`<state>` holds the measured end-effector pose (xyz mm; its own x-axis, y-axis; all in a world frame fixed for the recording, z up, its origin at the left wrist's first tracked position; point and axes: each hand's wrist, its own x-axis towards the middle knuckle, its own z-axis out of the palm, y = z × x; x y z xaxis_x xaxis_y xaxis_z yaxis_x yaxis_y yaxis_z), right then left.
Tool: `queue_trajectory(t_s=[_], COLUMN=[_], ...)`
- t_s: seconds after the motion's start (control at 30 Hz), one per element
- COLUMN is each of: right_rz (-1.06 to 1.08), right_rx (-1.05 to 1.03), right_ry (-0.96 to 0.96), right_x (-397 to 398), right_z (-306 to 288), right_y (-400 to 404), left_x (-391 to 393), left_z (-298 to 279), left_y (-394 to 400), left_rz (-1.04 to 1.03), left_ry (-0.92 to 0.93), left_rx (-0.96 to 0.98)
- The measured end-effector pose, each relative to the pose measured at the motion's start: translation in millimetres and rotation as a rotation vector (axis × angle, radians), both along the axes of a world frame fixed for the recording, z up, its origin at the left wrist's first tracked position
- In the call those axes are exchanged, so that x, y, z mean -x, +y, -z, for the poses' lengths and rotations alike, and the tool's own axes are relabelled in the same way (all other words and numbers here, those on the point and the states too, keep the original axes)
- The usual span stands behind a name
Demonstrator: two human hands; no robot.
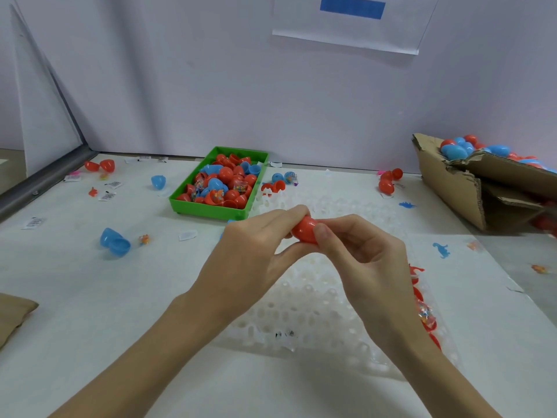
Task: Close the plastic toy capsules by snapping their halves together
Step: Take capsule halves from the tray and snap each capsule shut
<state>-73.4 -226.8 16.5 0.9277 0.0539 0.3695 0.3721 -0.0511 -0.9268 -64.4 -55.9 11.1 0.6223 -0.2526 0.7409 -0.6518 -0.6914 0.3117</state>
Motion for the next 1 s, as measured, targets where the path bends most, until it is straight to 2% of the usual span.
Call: queue_trajectory(t_s=[0.13,0.23,0.33,0.4,0.53,0.7,0.87,0.93,1.0], right_rz=[-0.107,-0.227,-0.297,-0.315,-0.402,-0.455,-0.449,-0.444,-0.393], right_rx=[-0.124,-0.275,-0.349,-0.321,-0.276,-0.328,-0.327,-0.329,-0.308], right_ry=[0.165,0.279,0.296,0.262,0.228,0.26,0.229,0.228,0.215], right_x=[-4,-5,-6,-6,-6,-6,-6,-7,-7], right_z=[-1,-4,-8,-11,-12,-9,-8,-8,-7], right_y=[-4,-5,-8,-9,-13,-13,-11,-10,-10], left_x=[0,3,5,6,8,6,5,4,2], left_z=[4,3,-2,-6,-14,-12,-10,-11,-9], left_y=[-4,-7,-11,-9,-6,-2,1,-1,-3], left_rz=[0.023,0.082,0.171,0.213,0.25,0.208,0.174,0.182,0.206], left_ry=[0.053,0.129,0.214,0.252,0.186,0.075,-0.06,-0.043,0.085], left_rx=[0.009,0.119,0.269,0.327,0.286,0.167,0.089,0.089,0.129])
